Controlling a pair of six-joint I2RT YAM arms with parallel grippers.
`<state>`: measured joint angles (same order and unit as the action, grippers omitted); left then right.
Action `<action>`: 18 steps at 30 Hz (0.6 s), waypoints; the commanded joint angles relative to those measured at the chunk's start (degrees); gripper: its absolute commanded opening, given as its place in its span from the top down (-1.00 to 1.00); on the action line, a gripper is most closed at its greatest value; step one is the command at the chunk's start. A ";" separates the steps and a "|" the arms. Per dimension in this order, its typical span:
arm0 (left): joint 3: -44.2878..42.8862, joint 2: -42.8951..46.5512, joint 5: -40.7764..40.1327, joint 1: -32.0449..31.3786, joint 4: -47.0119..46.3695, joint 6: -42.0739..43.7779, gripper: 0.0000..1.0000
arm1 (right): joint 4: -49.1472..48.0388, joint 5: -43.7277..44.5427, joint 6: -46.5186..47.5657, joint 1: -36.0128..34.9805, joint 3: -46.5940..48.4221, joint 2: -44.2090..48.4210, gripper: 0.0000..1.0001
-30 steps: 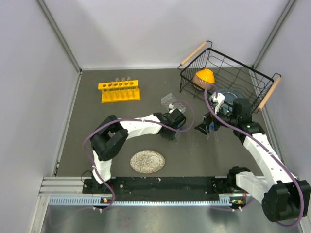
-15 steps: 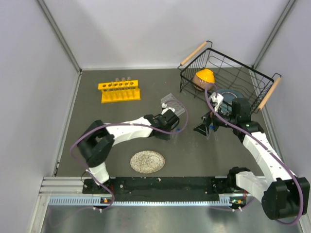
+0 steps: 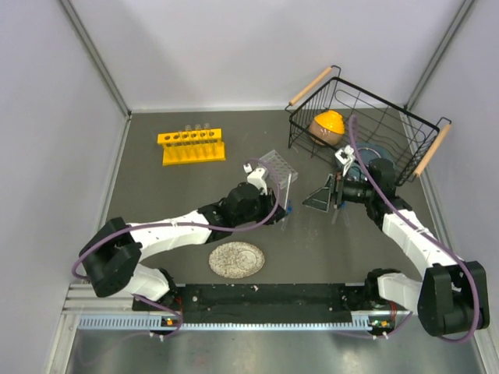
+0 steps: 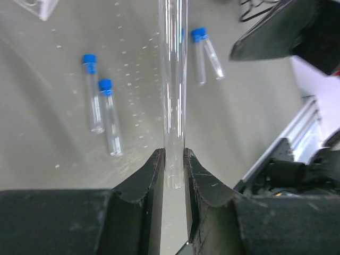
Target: Organize the chemistry lab equipment
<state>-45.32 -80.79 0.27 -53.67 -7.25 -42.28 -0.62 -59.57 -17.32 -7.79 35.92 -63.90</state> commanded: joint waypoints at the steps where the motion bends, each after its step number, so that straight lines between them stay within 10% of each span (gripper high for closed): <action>1: 2.08 1.34 3.68 -0.73 -18.92 -5.79 0.89 | -17.29 2.35 -19.05 0.41 -4.71 4.13 -0.97; 18: -3.19 -2.70 -3.26 -7.06 -20.62 -7.11 0.89 | -20.74 3.41 -26.62 -0.55 -6.65 1.76 -0.29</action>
<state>-45.71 -83.20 -0.25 -59.68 -24.49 -49.45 -18.79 -56.36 -42.83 -7.77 29.50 -61.63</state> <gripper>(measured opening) 0.231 0.699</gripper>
